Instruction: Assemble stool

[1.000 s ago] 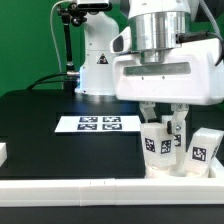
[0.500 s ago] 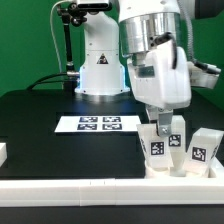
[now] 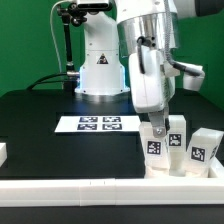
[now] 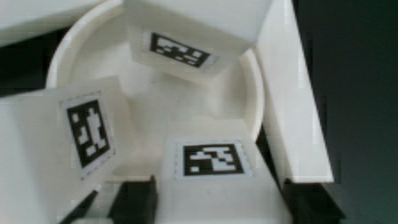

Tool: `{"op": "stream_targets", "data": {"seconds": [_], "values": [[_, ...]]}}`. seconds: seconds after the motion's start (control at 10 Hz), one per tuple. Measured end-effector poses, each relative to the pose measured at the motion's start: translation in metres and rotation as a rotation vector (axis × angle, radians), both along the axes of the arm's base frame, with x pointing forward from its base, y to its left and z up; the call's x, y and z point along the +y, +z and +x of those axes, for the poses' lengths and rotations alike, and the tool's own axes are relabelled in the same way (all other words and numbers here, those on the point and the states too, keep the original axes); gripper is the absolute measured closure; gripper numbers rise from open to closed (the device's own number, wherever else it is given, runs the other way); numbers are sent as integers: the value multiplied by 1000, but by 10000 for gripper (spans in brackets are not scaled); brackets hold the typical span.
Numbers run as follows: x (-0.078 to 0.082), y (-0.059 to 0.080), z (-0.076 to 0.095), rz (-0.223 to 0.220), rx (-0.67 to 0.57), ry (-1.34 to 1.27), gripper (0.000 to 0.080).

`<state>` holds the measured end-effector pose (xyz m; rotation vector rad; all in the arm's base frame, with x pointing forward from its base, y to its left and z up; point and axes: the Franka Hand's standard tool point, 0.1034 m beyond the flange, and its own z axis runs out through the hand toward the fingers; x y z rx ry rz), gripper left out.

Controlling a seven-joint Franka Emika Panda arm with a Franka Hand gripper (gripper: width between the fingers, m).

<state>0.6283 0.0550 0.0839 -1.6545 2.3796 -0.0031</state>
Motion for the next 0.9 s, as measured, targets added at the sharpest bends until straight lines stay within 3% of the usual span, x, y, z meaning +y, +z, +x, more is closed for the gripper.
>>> {"op": "stream_targets", "data": {"seconds": [0.3, 0.4, 0.5, 0.6, 0.9], "values": [[2, 0, 0, 23, 6, -72, 456], [3, 0, 0, 23, 6, -70, 235], [3, 5, 1, 21, -2, -43, 235], [3, 12, 3, 18, -16, -8, 168], [2, 27, 5, 6, -52, 78, 151]]}}
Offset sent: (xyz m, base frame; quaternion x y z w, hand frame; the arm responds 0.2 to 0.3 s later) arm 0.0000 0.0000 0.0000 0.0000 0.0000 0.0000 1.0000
